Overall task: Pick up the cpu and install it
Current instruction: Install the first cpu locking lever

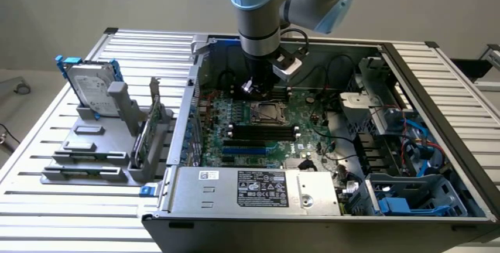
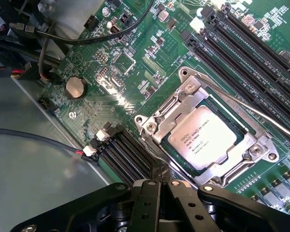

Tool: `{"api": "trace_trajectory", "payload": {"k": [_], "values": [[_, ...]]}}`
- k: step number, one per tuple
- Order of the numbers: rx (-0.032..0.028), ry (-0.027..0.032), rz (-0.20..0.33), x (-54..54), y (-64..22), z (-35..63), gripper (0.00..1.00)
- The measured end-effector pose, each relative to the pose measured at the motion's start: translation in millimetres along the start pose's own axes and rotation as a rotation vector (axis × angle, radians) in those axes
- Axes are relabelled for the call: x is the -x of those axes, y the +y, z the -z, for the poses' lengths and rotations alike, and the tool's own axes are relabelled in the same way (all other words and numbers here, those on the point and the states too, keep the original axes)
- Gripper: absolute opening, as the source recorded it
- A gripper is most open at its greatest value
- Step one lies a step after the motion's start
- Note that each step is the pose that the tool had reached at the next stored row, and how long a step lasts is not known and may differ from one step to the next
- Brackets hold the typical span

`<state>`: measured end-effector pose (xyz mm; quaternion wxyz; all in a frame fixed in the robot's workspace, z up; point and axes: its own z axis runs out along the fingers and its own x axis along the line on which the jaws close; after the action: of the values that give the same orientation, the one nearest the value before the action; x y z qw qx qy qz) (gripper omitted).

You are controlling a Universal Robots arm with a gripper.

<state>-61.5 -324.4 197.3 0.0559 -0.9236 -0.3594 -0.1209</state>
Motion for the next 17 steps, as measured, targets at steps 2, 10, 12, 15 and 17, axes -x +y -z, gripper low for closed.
{"api": "trace_trajectory", "payload": {"k": [2, 10, 12, 15, 17], "values": [[0.0001, -0.0001, 0.0, -0.1, 0.1, -0.1, 0.11], [0.0001, -0.0001, 0.0, 0.6, -0.7, 0.3, 0.11], [0.0001, -0.0001, 0.0, 1.3, -1.5, 1.3, 0.11], [0.0, -0.0003, 0.0, 2.3, -2.8, 3.1, 0.11], [-0.0001, -0.0005, 0.0, 3.0, -3.9, 4.7, 0.11]]}}
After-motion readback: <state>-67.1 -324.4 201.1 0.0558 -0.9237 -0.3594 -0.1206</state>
